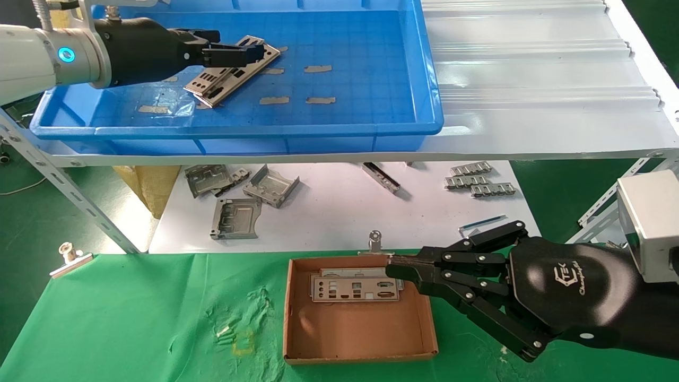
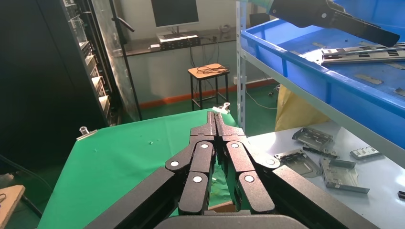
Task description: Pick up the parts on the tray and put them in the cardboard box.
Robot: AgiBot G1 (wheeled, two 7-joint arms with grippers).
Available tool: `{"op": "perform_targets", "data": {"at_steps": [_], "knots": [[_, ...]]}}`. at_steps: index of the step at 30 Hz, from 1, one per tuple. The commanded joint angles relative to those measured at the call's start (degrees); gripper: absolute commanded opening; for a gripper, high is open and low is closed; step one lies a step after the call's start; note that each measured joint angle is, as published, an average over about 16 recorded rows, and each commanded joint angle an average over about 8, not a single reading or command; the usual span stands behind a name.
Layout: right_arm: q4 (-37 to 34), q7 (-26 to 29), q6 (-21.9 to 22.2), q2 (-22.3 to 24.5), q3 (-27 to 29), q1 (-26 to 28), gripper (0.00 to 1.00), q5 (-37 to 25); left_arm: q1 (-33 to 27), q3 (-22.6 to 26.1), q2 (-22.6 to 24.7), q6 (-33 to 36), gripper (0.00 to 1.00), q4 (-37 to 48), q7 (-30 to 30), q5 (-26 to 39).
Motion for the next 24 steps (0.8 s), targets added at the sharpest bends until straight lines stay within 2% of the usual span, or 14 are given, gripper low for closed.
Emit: {"op": "perform_targets", "data": {"at_steps": [1, 3, 6, 9, 11, 24], "knots": [[0.00, 0.00, 0.00, 0.00, 0.00, 0.00, 0.37, 0.00, -0.16, -0.02, 0.24, -0.49, 0.98, 0.84, 0.03, -0.01], [0.00, 0.00, 0.00, 0.00, 0.00, 0.00, 0.62, 0.00, -0.25, 0.01, 0.40, -0.88, 0.85, 1.35, -0.08, 0.03], [0.00, 0.00, 0.00, 0.00, 0.00, 0.00, 0.99, 0.00, -0.28, 0.00, 0.63, -1.63, 0.48, 1.99, -0.31, 0.03], [0.00, 0.00, 0.00, 0.00, 0.00, 0.00, 1.00, 0.00, -0.16, -0.06, 0.83, -2.36, 0.13, 2.47, -0.57, -0.05], [0.00, 0.00, 0.00, 0.00, 0.00, 0.00, 1.00, 0.00, -0.01, -0.10, 0.95, -2.79, 0.01, 2.68, -0.68, -0.11], [0.00, 0.00, 0.00, 0.00, 0.00, 0.00, 1.00, 0.00, 1.07, 0.15, 1.36, -4.95, 0.00, 2.73, -0.03, 0.25]]}}
